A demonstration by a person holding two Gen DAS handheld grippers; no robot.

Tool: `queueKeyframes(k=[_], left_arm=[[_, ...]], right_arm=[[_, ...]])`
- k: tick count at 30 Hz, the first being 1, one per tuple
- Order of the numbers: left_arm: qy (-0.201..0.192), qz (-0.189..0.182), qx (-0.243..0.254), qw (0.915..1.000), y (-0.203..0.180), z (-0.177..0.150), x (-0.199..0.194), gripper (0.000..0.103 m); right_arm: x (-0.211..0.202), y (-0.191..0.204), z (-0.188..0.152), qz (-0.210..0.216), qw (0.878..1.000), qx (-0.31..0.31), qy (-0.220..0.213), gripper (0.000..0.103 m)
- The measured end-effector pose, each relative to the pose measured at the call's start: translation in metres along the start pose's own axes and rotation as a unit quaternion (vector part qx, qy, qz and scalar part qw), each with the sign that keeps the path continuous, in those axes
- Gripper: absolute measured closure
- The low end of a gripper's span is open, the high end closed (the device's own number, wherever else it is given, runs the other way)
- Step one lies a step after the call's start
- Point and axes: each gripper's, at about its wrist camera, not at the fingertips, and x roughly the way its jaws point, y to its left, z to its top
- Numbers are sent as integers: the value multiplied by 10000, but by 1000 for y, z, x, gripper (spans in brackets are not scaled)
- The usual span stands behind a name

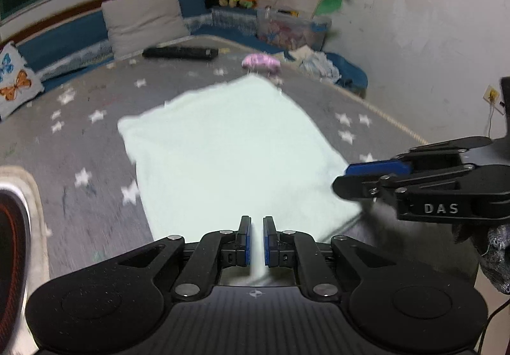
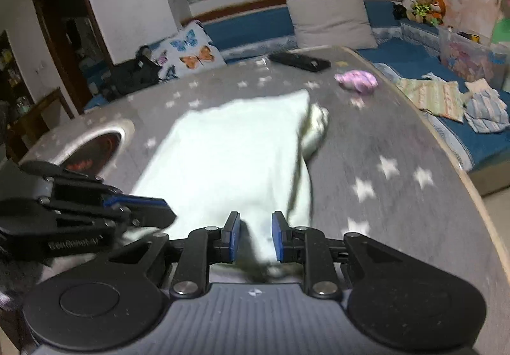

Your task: Fold clothes

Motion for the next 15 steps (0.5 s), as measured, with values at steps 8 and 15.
queueKeyframes(k=[8,15], left_arm=[[-73,107,-289,9995,7,-13,-24,59],[-122,257,-448,9986,10,-31,-44,36]], right_arm=[[-17,6,-10,-323,9992,-35,-216,49],[-21,17,-17,-555,9978,-72,-346,20]])
